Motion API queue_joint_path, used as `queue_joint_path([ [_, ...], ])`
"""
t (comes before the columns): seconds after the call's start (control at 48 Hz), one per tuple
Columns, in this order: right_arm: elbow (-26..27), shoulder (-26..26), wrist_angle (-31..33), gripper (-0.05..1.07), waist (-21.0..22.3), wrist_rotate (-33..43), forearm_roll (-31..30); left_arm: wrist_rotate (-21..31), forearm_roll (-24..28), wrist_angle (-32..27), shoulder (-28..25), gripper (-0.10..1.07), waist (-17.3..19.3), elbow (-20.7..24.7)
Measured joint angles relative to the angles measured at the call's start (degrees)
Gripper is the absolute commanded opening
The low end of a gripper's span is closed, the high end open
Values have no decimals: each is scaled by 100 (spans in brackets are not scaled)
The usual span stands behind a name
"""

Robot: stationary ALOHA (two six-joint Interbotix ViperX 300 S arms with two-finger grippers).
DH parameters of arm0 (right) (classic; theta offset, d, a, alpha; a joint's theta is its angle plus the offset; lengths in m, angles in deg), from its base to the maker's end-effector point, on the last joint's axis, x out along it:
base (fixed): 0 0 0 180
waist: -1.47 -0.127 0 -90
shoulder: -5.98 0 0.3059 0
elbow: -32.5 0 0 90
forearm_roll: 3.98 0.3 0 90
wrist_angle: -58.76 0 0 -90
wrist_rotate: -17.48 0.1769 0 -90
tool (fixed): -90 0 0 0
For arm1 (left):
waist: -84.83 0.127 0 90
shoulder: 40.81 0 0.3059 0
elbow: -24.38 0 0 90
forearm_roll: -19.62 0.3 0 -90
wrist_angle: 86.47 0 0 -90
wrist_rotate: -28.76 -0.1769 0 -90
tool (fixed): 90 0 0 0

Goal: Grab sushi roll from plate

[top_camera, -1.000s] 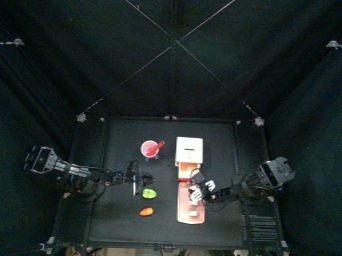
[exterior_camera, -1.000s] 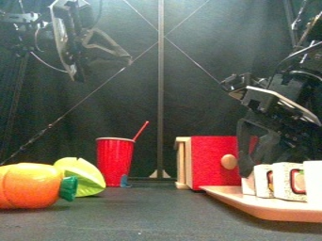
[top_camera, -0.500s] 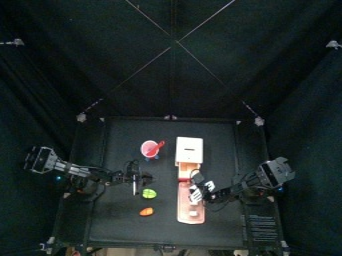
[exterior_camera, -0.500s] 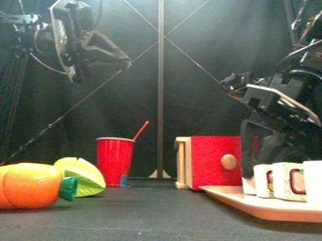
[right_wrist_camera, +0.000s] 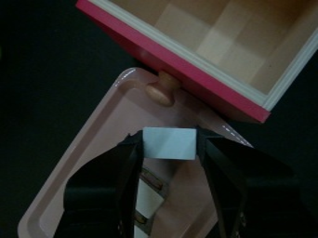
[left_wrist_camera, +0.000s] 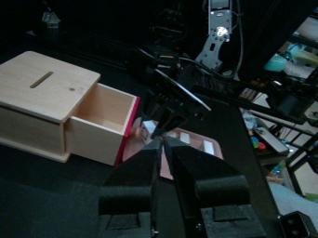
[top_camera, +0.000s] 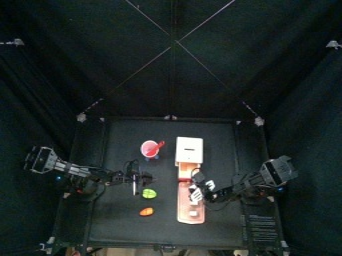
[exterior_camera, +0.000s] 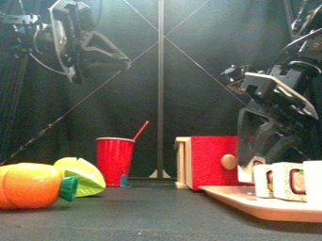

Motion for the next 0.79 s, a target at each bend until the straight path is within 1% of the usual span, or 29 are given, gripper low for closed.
queue_joint_path([
  [0.562, 0, 53, 62, 67, 0, 0, -44, 0, 0, 26, -9, 56, 0, -18],
  [0.792, -9, 158, 70, 66, -9, 0, -79, -9, 9, 35, 0, 56, 9, -9],
])
